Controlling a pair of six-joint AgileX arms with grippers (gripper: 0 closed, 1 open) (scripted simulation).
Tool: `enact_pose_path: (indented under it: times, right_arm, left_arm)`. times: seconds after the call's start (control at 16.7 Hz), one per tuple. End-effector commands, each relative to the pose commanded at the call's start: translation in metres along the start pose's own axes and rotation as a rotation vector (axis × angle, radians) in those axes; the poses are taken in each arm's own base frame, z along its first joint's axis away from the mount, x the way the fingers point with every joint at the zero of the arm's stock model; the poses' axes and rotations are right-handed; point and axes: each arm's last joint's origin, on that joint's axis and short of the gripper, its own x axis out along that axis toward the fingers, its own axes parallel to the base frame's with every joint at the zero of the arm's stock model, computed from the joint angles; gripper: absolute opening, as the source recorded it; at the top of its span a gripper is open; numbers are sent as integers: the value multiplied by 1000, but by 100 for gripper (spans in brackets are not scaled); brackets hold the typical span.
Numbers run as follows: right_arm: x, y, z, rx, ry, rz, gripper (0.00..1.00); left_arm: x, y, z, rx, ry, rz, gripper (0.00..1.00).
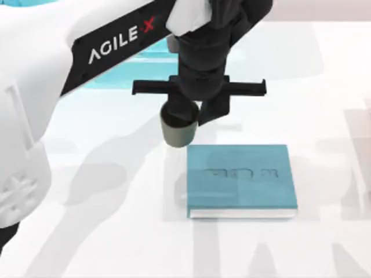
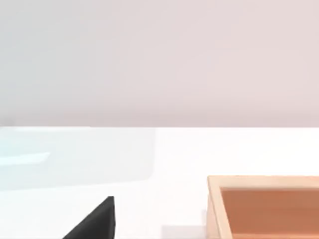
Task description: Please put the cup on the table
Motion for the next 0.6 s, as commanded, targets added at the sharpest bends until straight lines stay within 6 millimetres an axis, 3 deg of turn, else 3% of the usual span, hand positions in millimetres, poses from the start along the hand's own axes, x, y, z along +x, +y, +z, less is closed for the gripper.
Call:
enact_pose_path:
  times: [0.3, 0.6]
  right_arm:
    - [0, 0, 0, 0, 0, 0, 100]
    - [0, 0, 0, 0, 0, 0, 100]
  left_arm:
    - [-3, 56, 5, 5, 37, -6, 0]
    - [-2, 130, -7, -2, 94, -7, 0]
